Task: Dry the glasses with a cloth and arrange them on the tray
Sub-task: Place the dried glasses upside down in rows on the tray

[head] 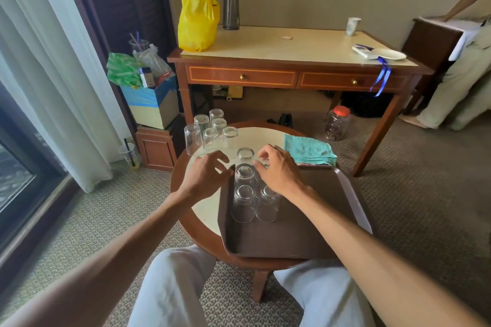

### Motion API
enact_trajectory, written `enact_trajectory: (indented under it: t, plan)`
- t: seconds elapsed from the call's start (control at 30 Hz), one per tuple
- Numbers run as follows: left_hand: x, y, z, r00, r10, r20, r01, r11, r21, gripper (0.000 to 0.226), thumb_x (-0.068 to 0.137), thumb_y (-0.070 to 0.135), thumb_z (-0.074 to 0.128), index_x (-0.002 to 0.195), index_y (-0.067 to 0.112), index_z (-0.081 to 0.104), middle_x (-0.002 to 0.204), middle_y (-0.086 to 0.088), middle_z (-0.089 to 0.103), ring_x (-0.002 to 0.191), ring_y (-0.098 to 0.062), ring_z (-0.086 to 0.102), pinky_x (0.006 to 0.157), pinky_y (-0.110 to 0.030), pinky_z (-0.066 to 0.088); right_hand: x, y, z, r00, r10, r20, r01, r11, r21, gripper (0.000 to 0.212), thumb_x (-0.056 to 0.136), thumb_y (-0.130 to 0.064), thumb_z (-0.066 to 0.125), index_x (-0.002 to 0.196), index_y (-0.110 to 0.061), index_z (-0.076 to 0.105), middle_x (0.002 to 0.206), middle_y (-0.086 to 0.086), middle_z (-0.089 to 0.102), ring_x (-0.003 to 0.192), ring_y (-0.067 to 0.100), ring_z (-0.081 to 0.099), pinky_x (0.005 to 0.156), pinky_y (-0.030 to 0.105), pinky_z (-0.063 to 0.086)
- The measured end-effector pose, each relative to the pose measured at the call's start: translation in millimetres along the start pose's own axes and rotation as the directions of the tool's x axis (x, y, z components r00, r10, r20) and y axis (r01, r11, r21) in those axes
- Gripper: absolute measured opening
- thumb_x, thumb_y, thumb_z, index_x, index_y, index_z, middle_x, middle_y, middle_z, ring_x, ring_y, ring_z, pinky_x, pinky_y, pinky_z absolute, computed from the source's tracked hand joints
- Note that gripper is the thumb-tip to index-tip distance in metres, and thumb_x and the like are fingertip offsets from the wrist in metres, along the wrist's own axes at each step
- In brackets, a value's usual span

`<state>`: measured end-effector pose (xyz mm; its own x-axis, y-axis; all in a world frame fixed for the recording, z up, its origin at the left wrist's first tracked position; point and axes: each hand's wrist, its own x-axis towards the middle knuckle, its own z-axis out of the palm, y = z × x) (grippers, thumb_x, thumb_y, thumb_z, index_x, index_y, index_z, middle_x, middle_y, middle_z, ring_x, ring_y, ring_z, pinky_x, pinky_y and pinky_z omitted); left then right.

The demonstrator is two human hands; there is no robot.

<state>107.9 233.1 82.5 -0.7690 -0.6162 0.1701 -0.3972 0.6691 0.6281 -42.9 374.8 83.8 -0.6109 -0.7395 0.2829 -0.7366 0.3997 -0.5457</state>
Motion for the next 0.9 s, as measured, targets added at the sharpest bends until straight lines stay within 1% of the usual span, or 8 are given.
enact_trajectory:
  t: [0.1,0.23,0.33,0.47,0.6,0.73,0.8,0.9]
  plan:
    - [16.8,-13.8,-12.5,1.0,-0.028,-0.013,0.028,1.0,0.011,0.023,0.089,0.026,0.079,0.11,0.02,0.071,0.095,0.006,0.078,0.081,-0.012,0.073,0.078,-0.04,0.063,27.7,-5.7,-0.3,0.999,0.026,0.028,-0.026,1.0,0.003,0.016,0.095,-0.027,0.066,0.102,-0.013,0.061,0.105,0.002,0.067,0.089,0.017,0.064,0.068,0.027,0.054]
    - [50.1,-30.8,-30.9,0.997,-0.052,-0.054,0.055,0.996,0.072,0.025,0.09,0.022,0.078,0.113,0.017,0.072,0.103,0.003,0.078,0.086,-0.013,0.071,0.079,-0.027,0.053,73.7,-17.7,4.0,0.998,0.026,0.059,-0.027,0.999,0.017,0.013,0.092,-0.02,0.068,0.101,-0.015,0.061,0.099,0.001,0.068,0.085,0.016,0.063,0.07,0.028,0.054]
    - [87.9,-49.0,-45.8,0.993,-0.093,-0.079,0.101,0.99,0.101,0.028,0.088,0.021,0.075,0.116,0.018,0.071,0.11,0.0,0.075,0.099,-0.022,0.07,0.081,-0.032,0.053,111.2,-28.9,15.7,0.99,-0.007,0.141,0.005,1.0,0.011,0.02,0.087,-0.014,0.07,0.106,-0.014,0.062,0.102,0.003,0.068,0.091,0.019,0.065,0.076,0.033,0.056]
    - [137.7,-73.6,-58.5,0.98,-0.161,-0.115,0.176,0.974,0.143,0.046,0.087,0.02,0.076,0.13,0.013,0.064,0.13,-0.011,0.066,0.115,-0.031,0.062,0.091,-0.041,0.051,151.6,-45.8,47.6,0.96,-0.043,0.277,0.054,0.998,-0.033,0.038,0.083,-0.016,0.077,0.117,-0.014,0.06,0.114,0.005,0.065,0.1,0.021,0.063,0.085,0.04,0.056]
    - [168.2,-102.9,-53.4,0.976,-0.213,-0.051,0.219,0.956,0.197,0.062,0.084,0.014,0.077,0.141,0.009,0.054,0.137,-0.02,0.053,0.124,-0.039,0.054,0.1,-0.046,0.047,179.1,-59.3,92.3,0.93,-0.146,0.337,0.217,0.958,-0.185,0.041,0.083,-0.003,0.07,0.121,-0.009,0.057,0.123,0.01,0.057,0.11,0.028,0.057,0.083,0.04,0.053]
    - [181.7,-125.9,-43.2,0.978,-0.209,0.0,0.205,0.961,0.185,0.074,0.08,0.012,0.081,0.147,0.009,0.05,0.146,-0.018,0.049,0.131,-0.036,0.051,0.106,-0.044,0.043,192.1,-65.2,122.5,0.922,-0.196,0.333,0.32,0.87,-0.375,0.038,0.088,0.001,0.06,0.124,-0.008,0.055,0.123,0.013,0.056,0.116,0.03,0.053,0.082,0.036,0.047]
    - [184.8,-131.9,-37.5,0.979,-0.202,0.032,0.193,0.964,0.185,0.076,0.079,0.013,0.083,0.147,0.008,0.049,0.148,-0.015,0.049,0.133,-0.033,0.05,0.107,-0.041,0.041,195.8,-63.3,132.0,0.918,-0.205,0.34,0.338,0.853,-0.397,0.036,0.09,0.002,0.058,0.125,-0.008,0.055,0.123,0.013,0.057,0.115,0.029,0.055,0.079,0.035,0.045]
    - [187.9,-137.8,-28.7,0.98,-0.199,0.032,0.191,0.968,0.164,0.076,0.082,0.017,0.08,0.15,0.009,0.047,0.152,-0.012,0.049,0.135,-0.03,0.05,0.107,-0.039,0.04,200.4,-57.1,139.1,0.915,-0.206,0.347,0.329,0.878,-0.348,0.036,0.09,0.005,0.057,0.123,-0.007,0.055,0.122,0.014,0.058,0.112,0.03,0.057,0.072,0.031,0.038]
